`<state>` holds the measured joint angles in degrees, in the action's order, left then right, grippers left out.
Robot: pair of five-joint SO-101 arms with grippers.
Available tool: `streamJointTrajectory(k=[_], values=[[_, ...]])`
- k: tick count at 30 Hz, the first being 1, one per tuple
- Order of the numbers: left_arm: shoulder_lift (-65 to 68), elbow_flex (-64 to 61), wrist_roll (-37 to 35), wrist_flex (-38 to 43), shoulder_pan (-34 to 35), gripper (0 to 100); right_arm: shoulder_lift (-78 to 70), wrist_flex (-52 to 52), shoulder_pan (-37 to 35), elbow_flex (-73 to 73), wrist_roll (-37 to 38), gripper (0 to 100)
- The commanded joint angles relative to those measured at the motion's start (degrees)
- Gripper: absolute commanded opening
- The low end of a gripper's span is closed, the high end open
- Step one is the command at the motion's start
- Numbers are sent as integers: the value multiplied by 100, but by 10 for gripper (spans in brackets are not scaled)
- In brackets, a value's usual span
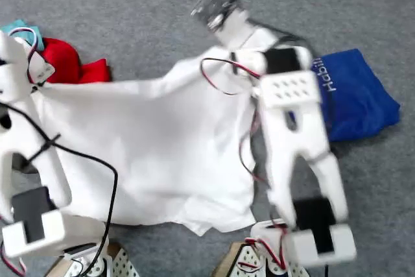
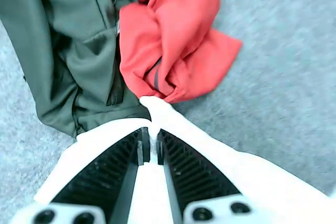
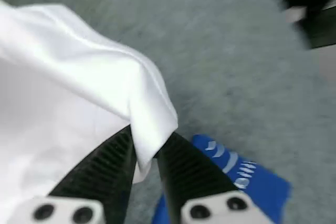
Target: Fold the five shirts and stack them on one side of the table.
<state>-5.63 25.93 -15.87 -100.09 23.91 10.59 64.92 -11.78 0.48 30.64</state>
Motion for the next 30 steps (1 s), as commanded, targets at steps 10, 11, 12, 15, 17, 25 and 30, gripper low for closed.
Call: streamJointTrajectory(k=[10, 11, 12, 15, 17, 25, 30], values=[[-1385, 1275, 62, -70, -35, 18, 2457, -1442, 356, -567, -501, 2], [-1490, 1301, 70, -70, -35, 18, 2624, -1521, 356, -567, -501, 2], [-1604, 1301, 70, -70, -35, 18, 2800, -1582, 356, -567, -501, 2], [-1974, 1292, 185, -79, 0, 18, 3345, -1723, 347, -567, -501, 2], [-2237, 1284, 387, -79, 9, 18, 3697, -1776, 330, -567, -501, 2], [-3477, 9, 738, -88, 9, 18, 4857, -1785, 356, -549, -457, 3], [-4242, -870, 941, -88, 9, 17, 5411, -1776, 365, -549, -457, 4]])
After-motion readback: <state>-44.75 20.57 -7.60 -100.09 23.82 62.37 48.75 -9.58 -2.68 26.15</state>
